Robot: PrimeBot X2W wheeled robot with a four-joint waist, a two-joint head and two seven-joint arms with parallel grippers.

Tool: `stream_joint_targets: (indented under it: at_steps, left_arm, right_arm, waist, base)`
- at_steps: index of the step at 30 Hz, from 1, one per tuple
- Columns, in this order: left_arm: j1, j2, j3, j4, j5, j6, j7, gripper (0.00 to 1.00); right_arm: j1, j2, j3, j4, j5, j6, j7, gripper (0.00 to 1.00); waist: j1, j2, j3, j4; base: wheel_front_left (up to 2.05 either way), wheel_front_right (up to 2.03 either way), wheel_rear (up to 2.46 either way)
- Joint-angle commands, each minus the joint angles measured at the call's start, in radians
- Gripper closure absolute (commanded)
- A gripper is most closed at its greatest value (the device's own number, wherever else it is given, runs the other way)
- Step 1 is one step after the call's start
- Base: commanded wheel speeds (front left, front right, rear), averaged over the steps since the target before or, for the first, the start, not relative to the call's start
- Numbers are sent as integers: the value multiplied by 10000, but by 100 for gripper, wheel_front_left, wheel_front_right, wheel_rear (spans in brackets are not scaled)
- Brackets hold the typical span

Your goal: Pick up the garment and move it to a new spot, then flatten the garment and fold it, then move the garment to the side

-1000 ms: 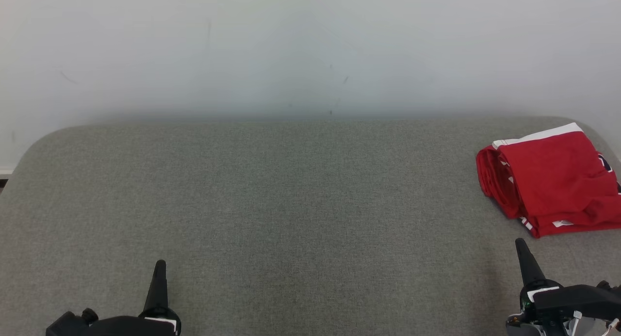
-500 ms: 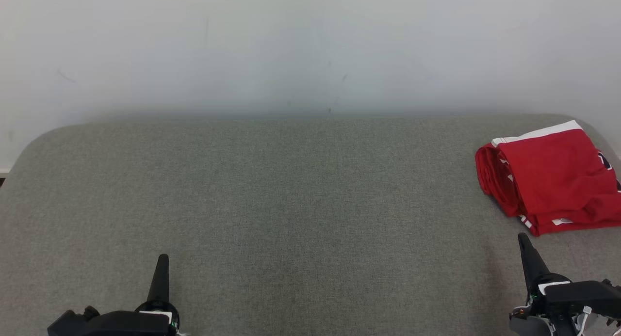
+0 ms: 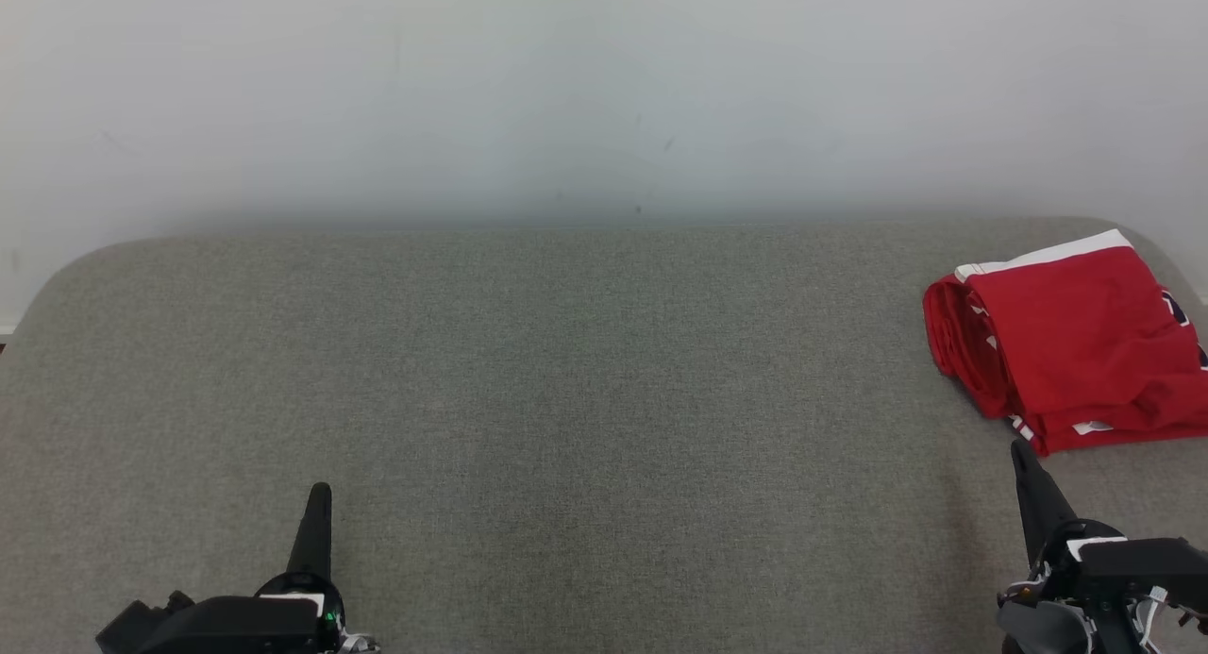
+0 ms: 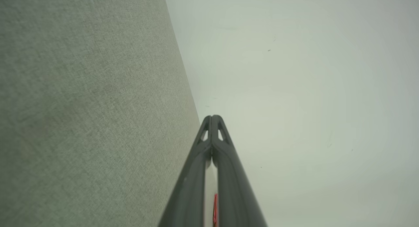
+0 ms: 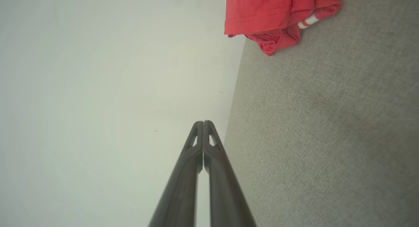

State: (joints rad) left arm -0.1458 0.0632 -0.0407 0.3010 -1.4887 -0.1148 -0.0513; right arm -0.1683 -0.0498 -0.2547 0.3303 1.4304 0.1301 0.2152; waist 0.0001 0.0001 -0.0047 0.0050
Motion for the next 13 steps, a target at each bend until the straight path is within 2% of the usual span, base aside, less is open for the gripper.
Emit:
stream_joint_targets:
  at_steps: [1,13]
  left_arm:
    - [-189,-35,22,-22,-224,-75,26,100]
    - [-303,-121,56,26,-1138,-164,172,100]
  right_arm:
    - [-185,-9,-62,-22,181,10,83,100]
    - [-350,-9,-248,72,1106,11,415,100]
  waist:
    - [-1,-1,6,-3]
    - [-1,-1,68,-35]
  base:
    - [0,0,0]
    - [0,0,0]
